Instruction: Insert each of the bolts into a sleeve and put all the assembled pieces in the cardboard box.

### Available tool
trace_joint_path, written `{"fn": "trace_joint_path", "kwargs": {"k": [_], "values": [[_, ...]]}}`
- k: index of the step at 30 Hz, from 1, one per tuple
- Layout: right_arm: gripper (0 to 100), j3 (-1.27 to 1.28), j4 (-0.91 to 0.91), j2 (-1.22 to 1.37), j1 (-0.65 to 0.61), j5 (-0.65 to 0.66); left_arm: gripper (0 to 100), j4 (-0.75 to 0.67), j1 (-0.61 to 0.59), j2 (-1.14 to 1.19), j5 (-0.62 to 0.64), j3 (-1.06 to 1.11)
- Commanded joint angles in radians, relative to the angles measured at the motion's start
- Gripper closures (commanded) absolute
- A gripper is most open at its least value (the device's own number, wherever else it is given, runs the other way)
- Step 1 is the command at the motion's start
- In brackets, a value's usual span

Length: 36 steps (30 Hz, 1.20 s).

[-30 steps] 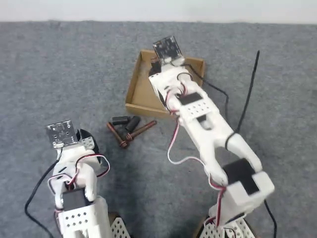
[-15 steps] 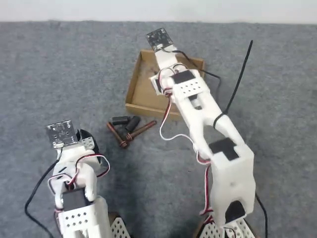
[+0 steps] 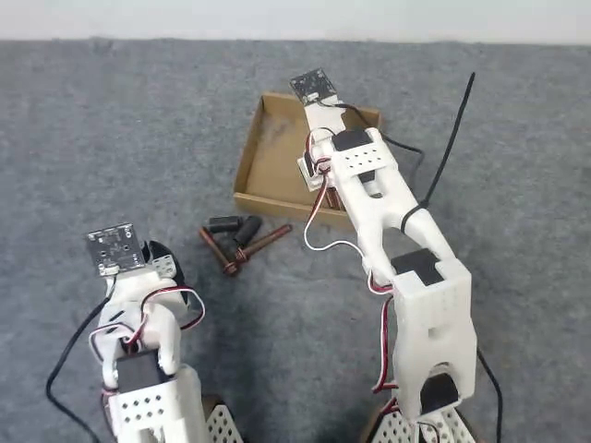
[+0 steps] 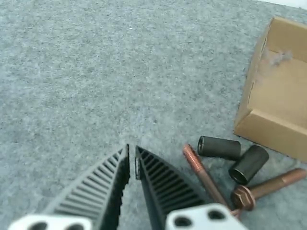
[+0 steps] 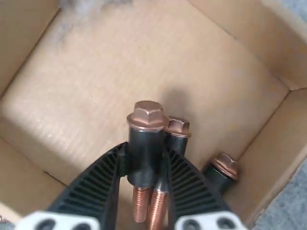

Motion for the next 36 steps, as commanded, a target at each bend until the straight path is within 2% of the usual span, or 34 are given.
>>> {"fn": "trace_joint_path", "kwargs": {"k": [1,4,14,20,25,27,32,36], "values": [[90.3,-0.072,0.025,-0.038,0.004,0.006,98,-0.032,0.006,0.014,-0.012,-0.012],[87.6,-0.075,0.068,-0.041,-0.007,0.006,98,-0.032,0.006,0.014,-0.012,-0.012],[99.2,-0.075,0.203,-0.240,-0.050,-0.005,98,-0.032,0.006,0.014,-0.012,-0.012],[99.1,-0.074,0.387,-0.386,-0.104,-0.206,98,-0.032,0.006,0.014,-0.012,-0.012],[99.1,-0.071,0.510,-0.449,-0.177,-0.463,98,-0.028,0.006,0.014,-0.012,-0.012],[99.1,-0.071,0.559,-0.450,-0.203,-0.529,98,-0.028,0.006,0.014,-0.012,-0.012],[99.1,-0.071,0.656,-0.450,-0.265,-0.548,98,-0.026,0.006,0.014,-0.012,-0.012],[99.1,-0.069,0.654,-0.447,-0.292,-0.551,98,-0.026,0.006,0.014,-0.012,-0.012]]}}
